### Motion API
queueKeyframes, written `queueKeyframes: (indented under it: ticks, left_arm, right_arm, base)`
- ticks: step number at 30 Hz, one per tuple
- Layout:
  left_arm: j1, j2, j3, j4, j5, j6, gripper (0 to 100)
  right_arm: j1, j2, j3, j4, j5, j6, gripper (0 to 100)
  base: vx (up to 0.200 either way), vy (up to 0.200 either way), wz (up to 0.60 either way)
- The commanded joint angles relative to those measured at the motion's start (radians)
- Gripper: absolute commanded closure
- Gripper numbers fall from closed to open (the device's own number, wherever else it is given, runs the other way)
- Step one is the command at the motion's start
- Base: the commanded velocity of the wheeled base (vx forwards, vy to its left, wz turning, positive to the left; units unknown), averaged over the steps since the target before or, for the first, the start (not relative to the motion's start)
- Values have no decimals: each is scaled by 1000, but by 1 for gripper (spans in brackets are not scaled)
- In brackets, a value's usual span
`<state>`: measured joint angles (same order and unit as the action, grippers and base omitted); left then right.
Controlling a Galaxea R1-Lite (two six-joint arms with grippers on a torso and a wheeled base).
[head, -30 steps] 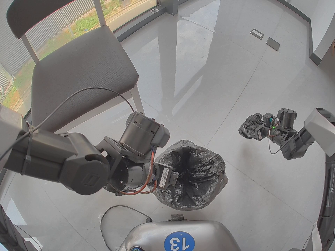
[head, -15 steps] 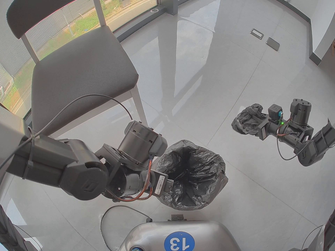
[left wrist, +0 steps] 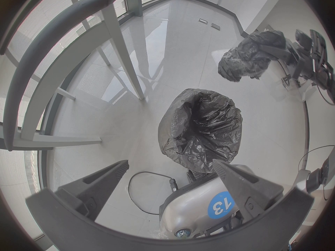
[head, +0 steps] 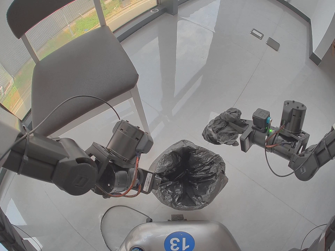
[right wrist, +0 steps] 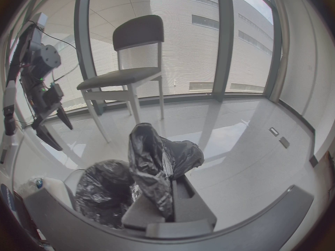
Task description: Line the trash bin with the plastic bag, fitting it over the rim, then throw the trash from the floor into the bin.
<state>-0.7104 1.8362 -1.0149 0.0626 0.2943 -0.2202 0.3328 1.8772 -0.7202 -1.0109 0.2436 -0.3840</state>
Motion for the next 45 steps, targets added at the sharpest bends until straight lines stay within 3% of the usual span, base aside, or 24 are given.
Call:
queueKeyframes:
  ticks: [1,13,30,45]
  left_arm:
    - [20,-15,12,0,0,-1,0]
    - [19,-14,13,-3,0,-10,0]
    - [19,-14,9,-7,-1,-7,0]
    - [20,-15,2,-9,-3,-2,0]
  right_arm:
    - [74,-3,22,0,2,17,100]
    - [204,6,94,44,25,50,100]
    - [213,177,110,26,26,48,100]
    - [233,410,-35,-23,46,50,100]
  base:
    - [0,0,0]
    - [0,0,0]
    - [0,0,0]
    - [0,0,0]
